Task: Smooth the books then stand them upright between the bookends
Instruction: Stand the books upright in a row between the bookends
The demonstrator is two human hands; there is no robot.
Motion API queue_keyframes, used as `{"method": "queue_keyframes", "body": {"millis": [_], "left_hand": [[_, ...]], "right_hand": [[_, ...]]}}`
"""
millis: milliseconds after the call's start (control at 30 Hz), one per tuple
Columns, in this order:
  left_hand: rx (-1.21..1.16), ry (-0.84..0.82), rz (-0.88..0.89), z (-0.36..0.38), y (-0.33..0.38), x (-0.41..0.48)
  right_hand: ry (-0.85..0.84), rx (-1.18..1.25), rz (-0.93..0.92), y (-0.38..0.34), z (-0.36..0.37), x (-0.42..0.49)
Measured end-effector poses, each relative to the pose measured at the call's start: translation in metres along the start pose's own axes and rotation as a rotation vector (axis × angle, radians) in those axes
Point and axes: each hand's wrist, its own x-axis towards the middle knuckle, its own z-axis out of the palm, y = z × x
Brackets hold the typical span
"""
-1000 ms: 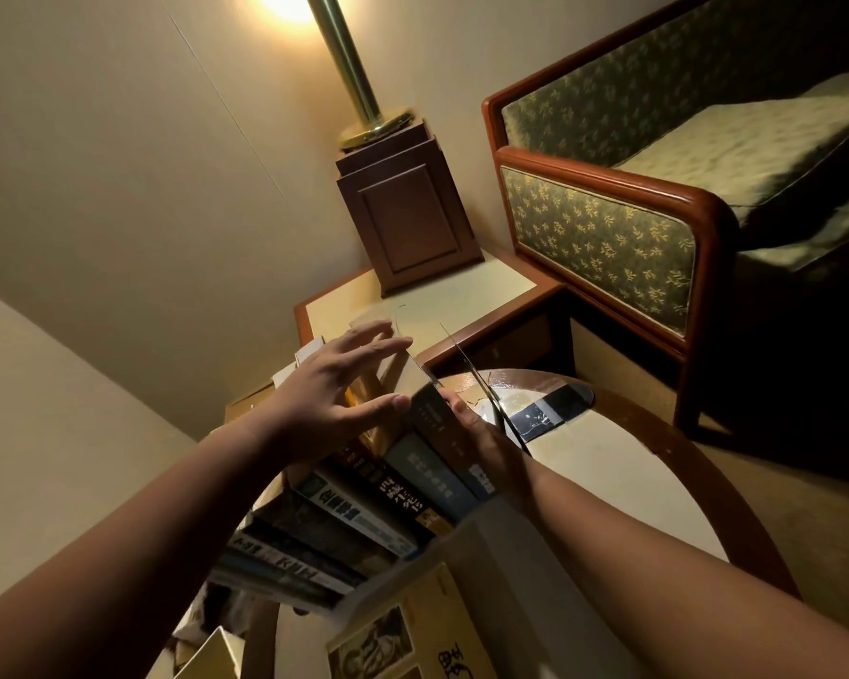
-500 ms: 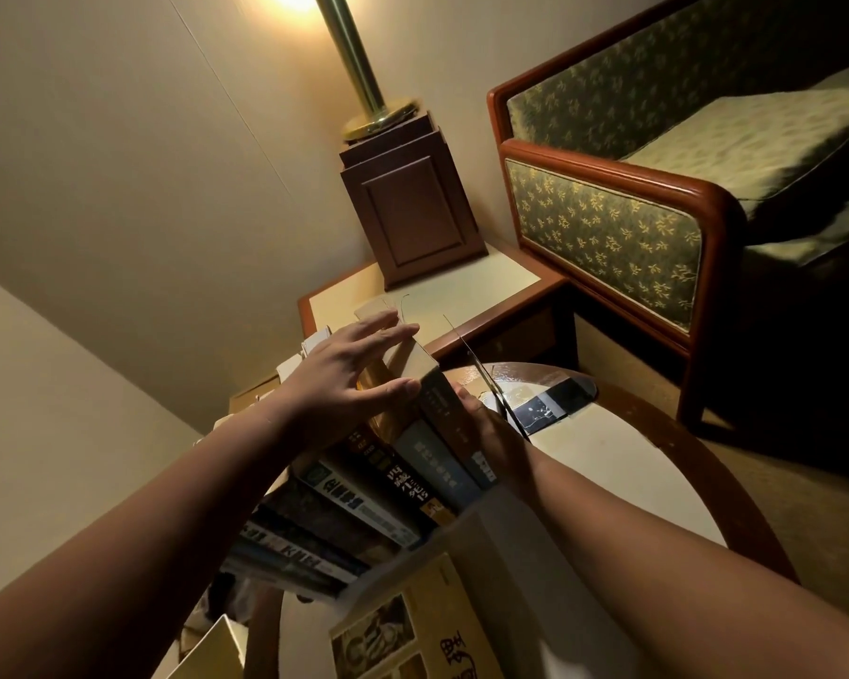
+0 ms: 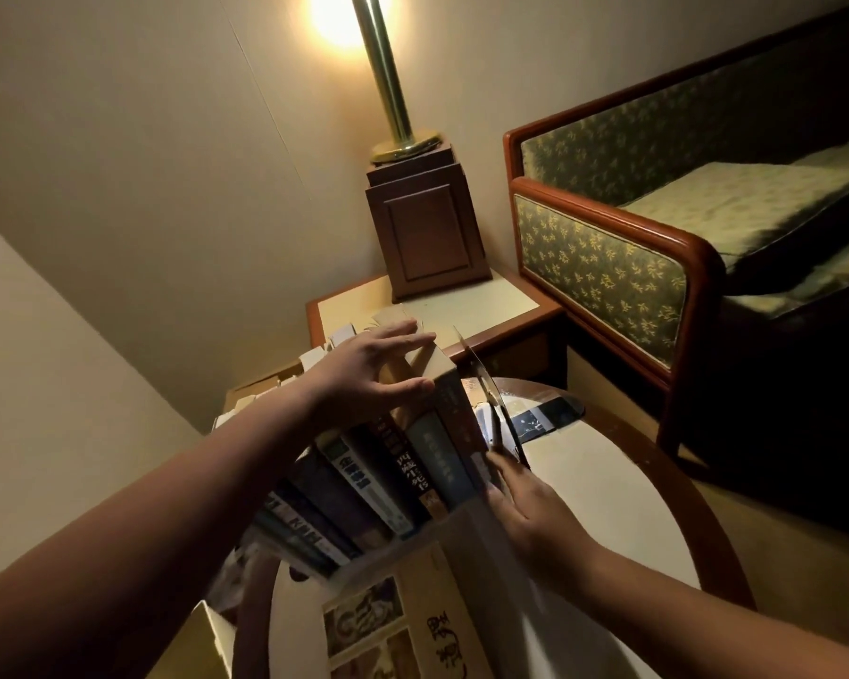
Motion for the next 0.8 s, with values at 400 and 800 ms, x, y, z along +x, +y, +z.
{"method": "queue_keyframes", "body": {"millis": [400, 800], "left_hand": [[0.058, 0.064, -0.021, 0.007, 0.003, -0.002], [0.051, 0.074, -0.061, 0.008, 0.009, -0.006]], "right_hand": [[-0.545, -0.585, -0.428, -0.04, 0.05, -0.038], [-0.462, -0.882, -0.506, -0.004, 0.065, -0.056]]}}
